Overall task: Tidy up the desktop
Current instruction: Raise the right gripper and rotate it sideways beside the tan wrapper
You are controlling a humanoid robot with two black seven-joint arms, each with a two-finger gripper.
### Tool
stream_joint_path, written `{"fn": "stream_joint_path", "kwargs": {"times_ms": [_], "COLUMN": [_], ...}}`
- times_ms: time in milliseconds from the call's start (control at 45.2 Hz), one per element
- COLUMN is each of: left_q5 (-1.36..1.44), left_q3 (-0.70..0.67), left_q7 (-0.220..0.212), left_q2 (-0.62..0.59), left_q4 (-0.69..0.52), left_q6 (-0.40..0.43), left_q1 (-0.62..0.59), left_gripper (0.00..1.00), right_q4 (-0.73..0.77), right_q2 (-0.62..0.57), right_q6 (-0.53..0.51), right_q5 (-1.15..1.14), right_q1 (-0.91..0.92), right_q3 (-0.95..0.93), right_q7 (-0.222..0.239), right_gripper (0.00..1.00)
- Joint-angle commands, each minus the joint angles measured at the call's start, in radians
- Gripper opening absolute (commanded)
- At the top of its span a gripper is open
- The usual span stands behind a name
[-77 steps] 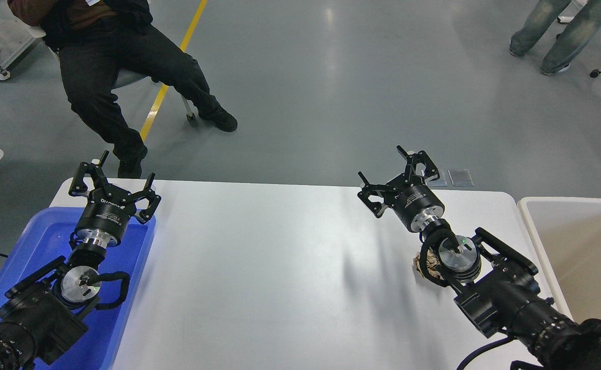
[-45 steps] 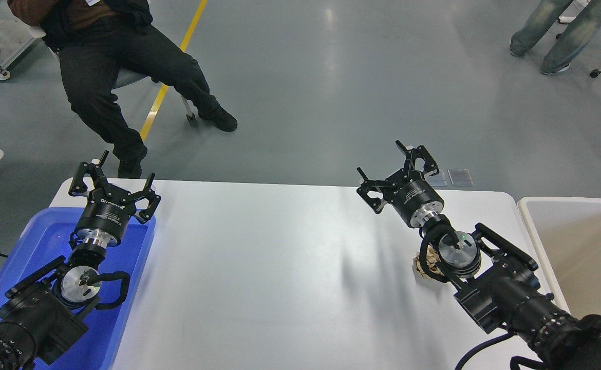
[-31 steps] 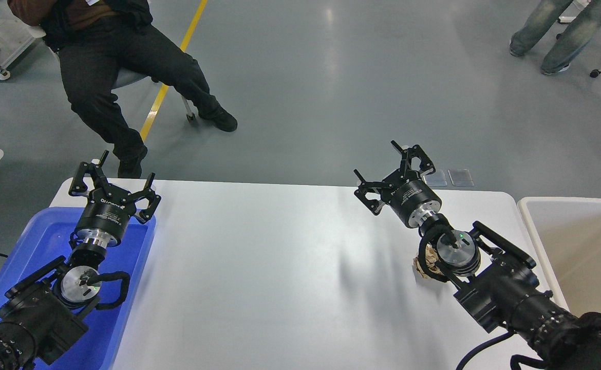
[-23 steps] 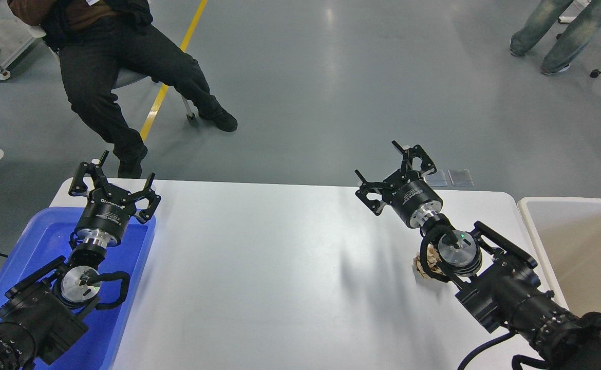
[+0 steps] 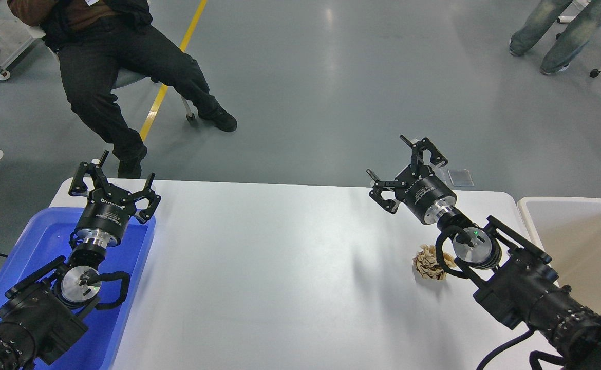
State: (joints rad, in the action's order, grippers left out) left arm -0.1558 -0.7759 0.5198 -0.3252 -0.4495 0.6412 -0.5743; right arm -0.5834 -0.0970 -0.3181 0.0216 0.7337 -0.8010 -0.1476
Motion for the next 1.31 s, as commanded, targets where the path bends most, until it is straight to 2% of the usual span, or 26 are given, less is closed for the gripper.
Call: {"fn": "stream_joint_path", "kwargs": {"times_ms": [0, 111, 243, 487, 642, 753, 797, 930, 1284], "left_q5": [-0.001, 0.001, 0.001, 0.001, 0.001, 0.001, 0.001, 0.001, 0.001], "left_q3": [0.000, 0.000, 0.000, 0.000, 0.000, 0.000, 0.000, 0.000, 0.001], "left_q7": [0.000, 0.000, 0.000, 0.000, 0.000, 0.000, 0.000, 0.000, 0.000], "left_q2": [0.000, 0.000, 0.000, 0.000, 0.000, 0.000, 0.000, 0.000, 0.000], "left_q4": [0.000, 0.000, 0.000, 0.000, 0.000, 0.000, 0.000, 0.000, 0.000], "left_q6": [0.000, 0.000, 0.000, 0.000, 0.000, 0.000, 0.000, 0.000, 0.000], "left_q1": [-0.001, 0.001, -0.001, 0.001, -0.001, -0.001, -0.001, -0.001, -0.001], "left_gripper": [1.00, 1.00, 1.00, 1.00, 1.00, 1.00, 1.00, 1.00, 1.00], "right_q4": [-0.053, -0.116, -0.165, -0.161, -0.158, -0.153, -0.153, -0.153, -0.151], "right_q2": [-0.090, -0.159, -0.259, -0.340, -0.351, -0.351, -0.352, -0.352, -0.351], "right_q6": [-0.036, -0.036, -0.036, -0.003, 0.161, 0.312, 0.370, 0.504, 0.678], "right_q5": [-0.205, -0.353, -0.567, -0.854, -1.003, -1.075, -1.077, -1.075, -1.085], "right_q1": [0.001, 0.000, 0.027, 0.105, 0.107, 0.108, 0.107, 0.095, 0.029], "right_q3": [0.002, 0.025, 0.143, 0.319, 0.454, 0.624, 0.689, 0.806, 0.867], "right_q7": [-0.003, -0.009, -0.013, -0.125, -0.194, -0.285, -0.305, -0.339, -0.380], "right_gripper": [1.00, 1.00, 1.00, 1.00, 1.00, 1.00, 1.00, 1.00, 1.00]}}
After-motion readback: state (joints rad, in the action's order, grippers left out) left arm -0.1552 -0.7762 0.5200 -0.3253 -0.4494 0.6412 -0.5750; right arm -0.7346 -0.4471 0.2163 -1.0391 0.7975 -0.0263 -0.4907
